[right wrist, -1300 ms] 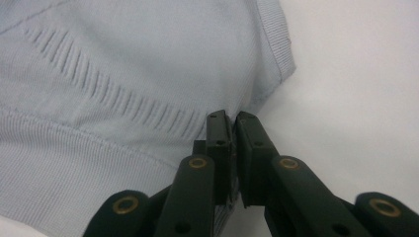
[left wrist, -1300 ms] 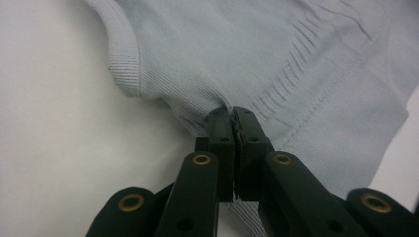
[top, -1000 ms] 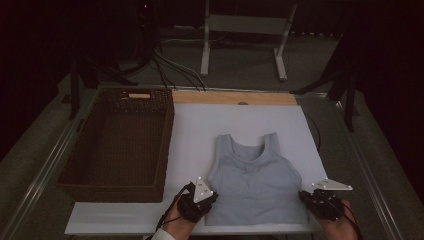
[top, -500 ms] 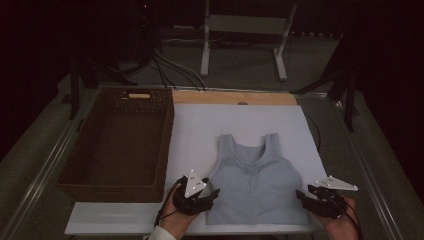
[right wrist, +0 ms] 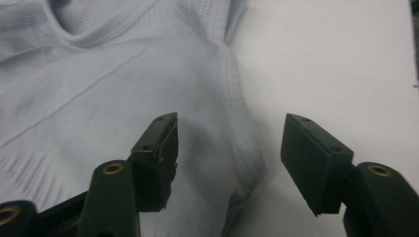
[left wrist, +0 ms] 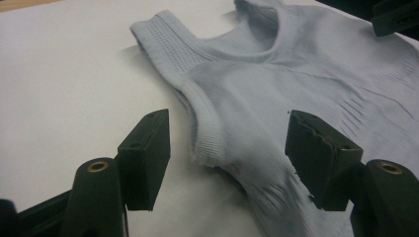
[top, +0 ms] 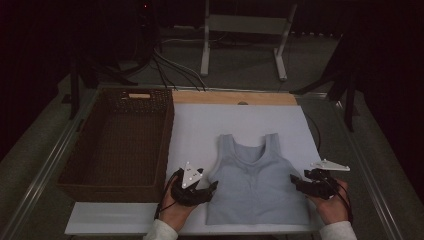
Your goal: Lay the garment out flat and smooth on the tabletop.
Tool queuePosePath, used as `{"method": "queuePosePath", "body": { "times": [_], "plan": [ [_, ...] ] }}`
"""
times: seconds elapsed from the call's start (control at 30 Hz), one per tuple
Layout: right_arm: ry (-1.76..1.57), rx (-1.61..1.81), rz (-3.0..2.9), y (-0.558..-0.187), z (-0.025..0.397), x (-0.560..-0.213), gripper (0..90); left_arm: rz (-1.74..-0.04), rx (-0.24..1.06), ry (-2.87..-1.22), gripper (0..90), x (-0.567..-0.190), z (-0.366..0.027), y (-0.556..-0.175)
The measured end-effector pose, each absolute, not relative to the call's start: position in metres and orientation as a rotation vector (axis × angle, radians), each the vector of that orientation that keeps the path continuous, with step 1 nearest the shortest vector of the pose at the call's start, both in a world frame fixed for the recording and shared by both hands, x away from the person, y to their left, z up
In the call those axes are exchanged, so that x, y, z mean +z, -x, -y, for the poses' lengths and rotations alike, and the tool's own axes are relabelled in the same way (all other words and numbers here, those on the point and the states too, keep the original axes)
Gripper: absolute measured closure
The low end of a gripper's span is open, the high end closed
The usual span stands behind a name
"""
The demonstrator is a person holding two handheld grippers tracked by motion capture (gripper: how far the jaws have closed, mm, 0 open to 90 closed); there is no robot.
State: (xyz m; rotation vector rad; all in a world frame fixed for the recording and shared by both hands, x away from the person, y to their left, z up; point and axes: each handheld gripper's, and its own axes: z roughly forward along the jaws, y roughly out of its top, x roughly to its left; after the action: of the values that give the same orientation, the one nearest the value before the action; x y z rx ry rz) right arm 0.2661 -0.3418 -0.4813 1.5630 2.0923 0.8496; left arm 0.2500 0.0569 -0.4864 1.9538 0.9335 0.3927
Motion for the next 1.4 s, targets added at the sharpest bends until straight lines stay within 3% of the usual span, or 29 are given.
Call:
{"method": "queuePosePath", "body": {
  "times": [0.13, 0.33, 0.63, 0.77, 0.87, 0.9, 0.97, 1.0, 1.03, 1.1, 1.2, 1.4],
  "plan": [
    [-1.582, 0.841, -2.124, -0.273, 0.343, -0.486, 50.5, -0.941, 0.399, -1.950, 34.8, -0.487, -0.059, -0.253],
    [-1.580, 0.819, -2.143, -0.272, 0.344, -0.486, 79.9, -0.947, 0.408, -1.936, 34.8, -0.485, -0.061, -0.255],
    [-1.572, 0.785, -2.109, -0.270, 0.348, -0.482, 83.7, -0.951, 0.415, -1.909, 33.7, -0.480, -0.063, -0.256],
    [-1.581, 0.776, -2.085, -0.269, 0.353, -0.481, 83.2, -0.959, 0.430, -1.904, 28.3, -0.479, -0.064, -0.256],
    [-1.585, 0.797, -2.082, -0.268, 0.354, -0.481, 77.2, -0.964, 0.432, -1.898, 23.5, -0.478, -0.064, -0.257],
    [-1.587, 0.833, -2.070, -0.265, 0.355, -0.480, 57.1, -0.969, 0.443, -1.893, 20.7, -0.477, -0.064, -0.258],
    [-1.588, 0.891, -2.051, -0.262, 0.356, -0.479, 41.1, -0.973, 0.437, -1.883, 16.5, -0.476, -0.064, -0.259],
    [-1.588, 0.891, -2.051, -0.262, 0.356, -0.479, 41.1, -0.973, 0.437, -1.883, 15.8, -0.476, -0.064, -0.259],
    [-1.595, 0.950, -2.024, -0.259, 0.358, -0.477, 28.0, -0.972, 0.432, -1.872, 13.9, -0.475, -0.064, -0.259],
    [-1.596, 0.996, -2.001, -0.257, 0.359, -0.475, 18.9, -0.965, 0.421, -1.868, 8.5, -0.474, -0.063, -0.260],
    [-1.594, 1.074, -1.977, -0.254, 0.361, -0.471, 13.5, -0.956, 0.414, -1.868, 4.1, -0.474, -0.061, -0.260],
    [-1.568, 1.110, -1.950, -0.246, 0.361, -0.469, 12.8, -0.962, 0.406, -1.874, 2.0, -0.477, -0.059, -0.261]
  ]
}}
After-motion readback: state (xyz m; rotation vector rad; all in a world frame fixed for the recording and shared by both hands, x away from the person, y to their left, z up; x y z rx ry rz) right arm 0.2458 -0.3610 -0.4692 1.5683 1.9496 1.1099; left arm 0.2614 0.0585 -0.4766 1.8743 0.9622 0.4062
